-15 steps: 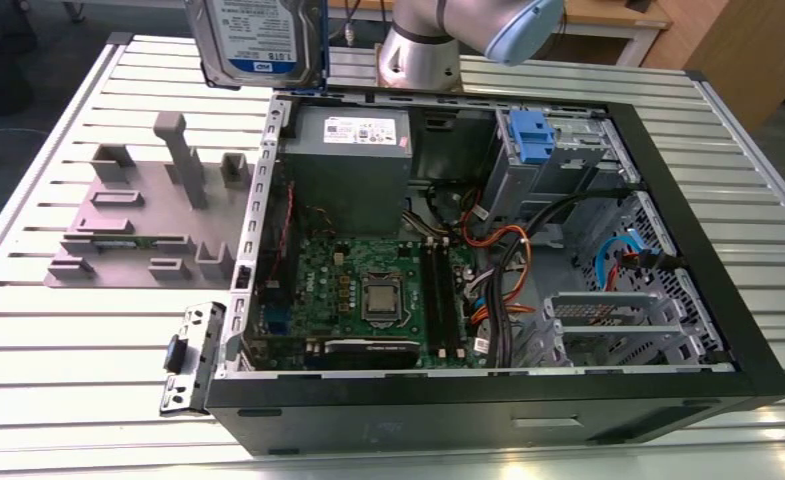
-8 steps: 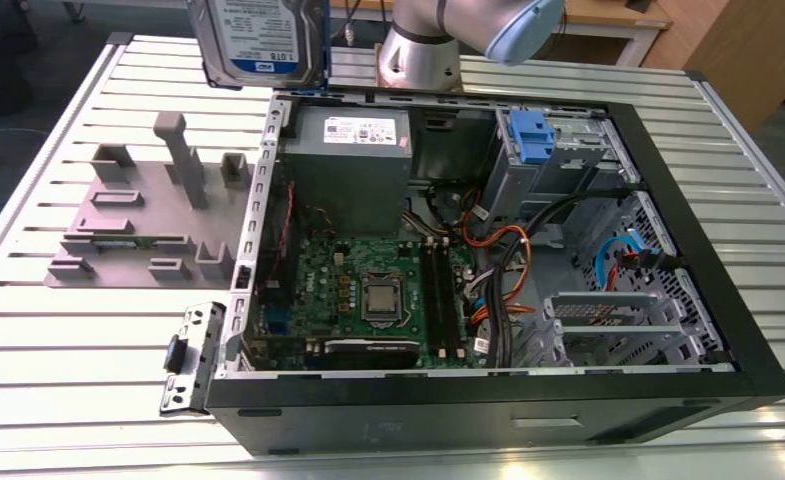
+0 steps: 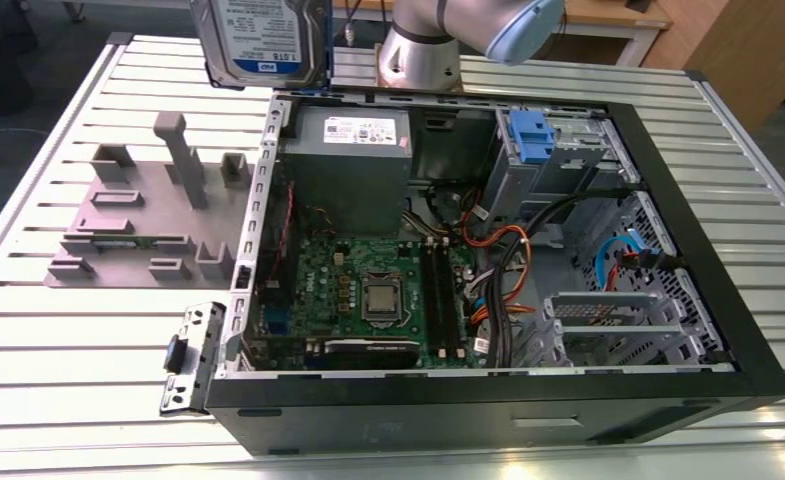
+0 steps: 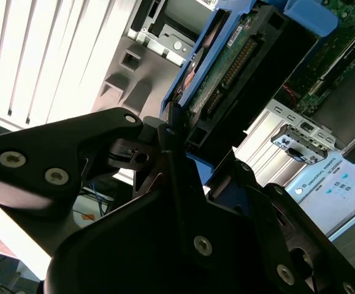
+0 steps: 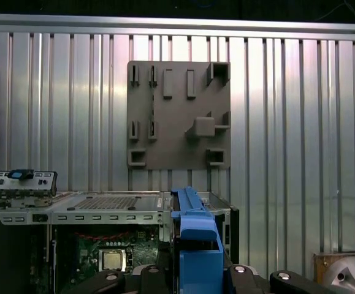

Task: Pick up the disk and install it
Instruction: 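Pick up the disk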

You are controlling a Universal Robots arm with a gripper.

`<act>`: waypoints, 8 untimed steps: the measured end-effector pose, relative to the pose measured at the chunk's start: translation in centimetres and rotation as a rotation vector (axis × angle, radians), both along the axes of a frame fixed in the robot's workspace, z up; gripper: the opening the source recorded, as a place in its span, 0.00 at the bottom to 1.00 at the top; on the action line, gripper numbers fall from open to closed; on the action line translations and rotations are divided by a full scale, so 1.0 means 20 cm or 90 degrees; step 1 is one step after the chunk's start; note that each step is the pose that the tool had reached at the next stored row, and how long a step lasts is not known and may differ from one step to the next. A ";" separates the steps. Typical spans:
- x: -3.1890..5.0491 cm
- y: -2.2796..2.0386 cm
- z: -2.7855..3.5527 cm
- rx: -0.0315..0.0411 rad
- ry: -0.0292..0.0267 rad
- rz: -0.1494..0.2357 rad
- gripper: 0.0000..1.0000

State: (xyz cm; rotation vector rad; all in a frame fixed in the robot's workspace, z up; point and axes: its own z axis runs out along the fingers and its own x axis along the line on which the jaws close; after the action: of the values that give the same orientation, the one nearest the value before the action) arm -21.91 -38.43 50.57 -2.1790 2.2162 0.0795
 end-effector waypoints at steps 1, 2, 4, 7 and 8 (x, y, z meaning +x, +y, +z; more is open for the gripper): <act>0.001 0.000 0.000 0.0000 0.0000 0.000 0.36; 0.003 0.000 0.000 0.0000 0.0000 0.000 0.36; 0.006 0.000 0.000 0.0000 0.0000 0.000 0.36; 0.010 0.000 0.000 0.0000 0.0000 0.000 0.36; 0.012 0.000 0.000 0.0000 0.0000 0.000 0.36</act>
State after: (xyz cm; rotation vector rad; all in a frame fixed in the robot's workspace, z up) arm -21.67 -38.43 50.56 -2.1790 2.2162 0.0795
